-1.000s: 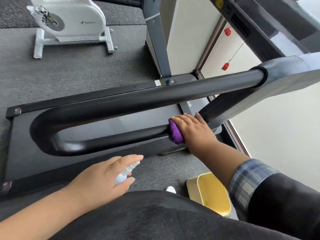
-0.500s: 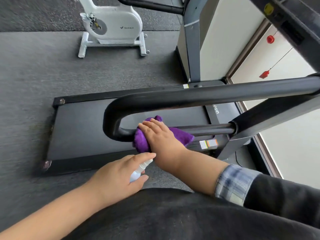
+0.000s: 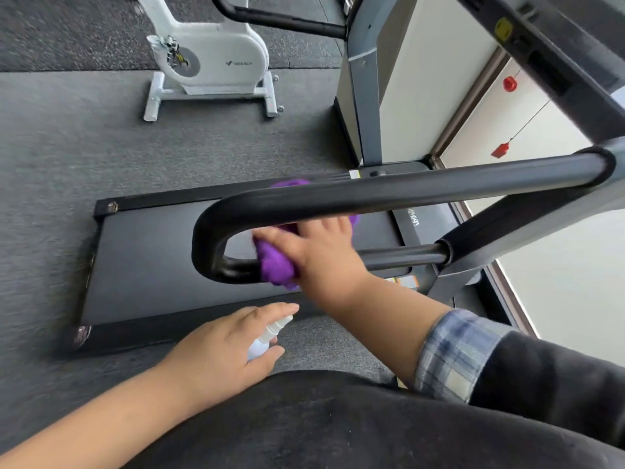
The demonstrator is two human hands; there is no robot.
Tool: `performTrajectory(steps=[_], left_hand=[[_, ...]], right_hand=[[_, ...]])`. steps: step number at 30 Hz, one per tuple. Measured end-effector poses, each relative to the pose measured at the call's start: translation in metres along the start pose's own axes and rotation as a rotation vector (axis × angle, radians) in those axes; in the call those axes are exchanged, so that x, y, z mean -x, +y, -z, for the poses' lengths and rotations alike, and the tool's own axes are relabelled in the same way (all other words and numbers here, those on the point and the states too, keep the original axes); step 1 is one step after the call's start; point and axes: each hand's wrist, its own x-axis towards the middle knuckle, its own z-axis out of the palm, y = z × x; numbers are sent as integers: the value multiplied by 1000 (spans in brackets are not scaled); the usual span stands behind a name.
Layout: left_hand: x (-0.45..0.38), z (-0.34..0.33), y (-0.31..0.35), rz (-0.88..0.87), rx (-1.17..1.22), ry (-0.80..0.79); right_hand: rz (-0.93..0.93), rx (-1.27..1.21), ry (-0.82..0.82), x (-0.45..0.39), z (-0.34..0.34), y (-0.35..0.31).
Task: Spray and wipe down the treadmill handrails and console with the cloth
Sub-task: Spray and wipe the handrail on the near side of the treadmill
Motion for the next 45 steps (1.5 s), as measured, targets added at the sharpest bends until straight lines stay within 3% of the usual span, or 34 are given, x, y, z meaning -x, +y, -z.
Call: performTrajectory(steps=[3, 6, 10, 23, 30, 35, 39, 45], left_hand=[[-9, -4, 14, 0, -7, -24], [-14, -11, 24, 17, -10, -19], [-23, -26, 43, 30, -6, -12], [-59, -74, 105, 154, -40, -47], [-49, -69, 134, 316, -62, 146], [-23, -66, 142, 470, 16, 330], [5, -65, 144, 638, 176, 530], [77, -39, 152, 801, 255, 904]], right_hand=[[154, 38, -328, -2, -9, 1], [191, 30, -436, 0, -2, 8], [187, 13, -420, 14, 12, 28], [-202, -74, -332, 93, 47, 181], [-187, 4, -274, 133, 46, 181], [-112, -348, -234, 139, 55, 153], [36, -680, -344, 102, 72, 92], [-32, -1043, -640, 55, 87, -14]])
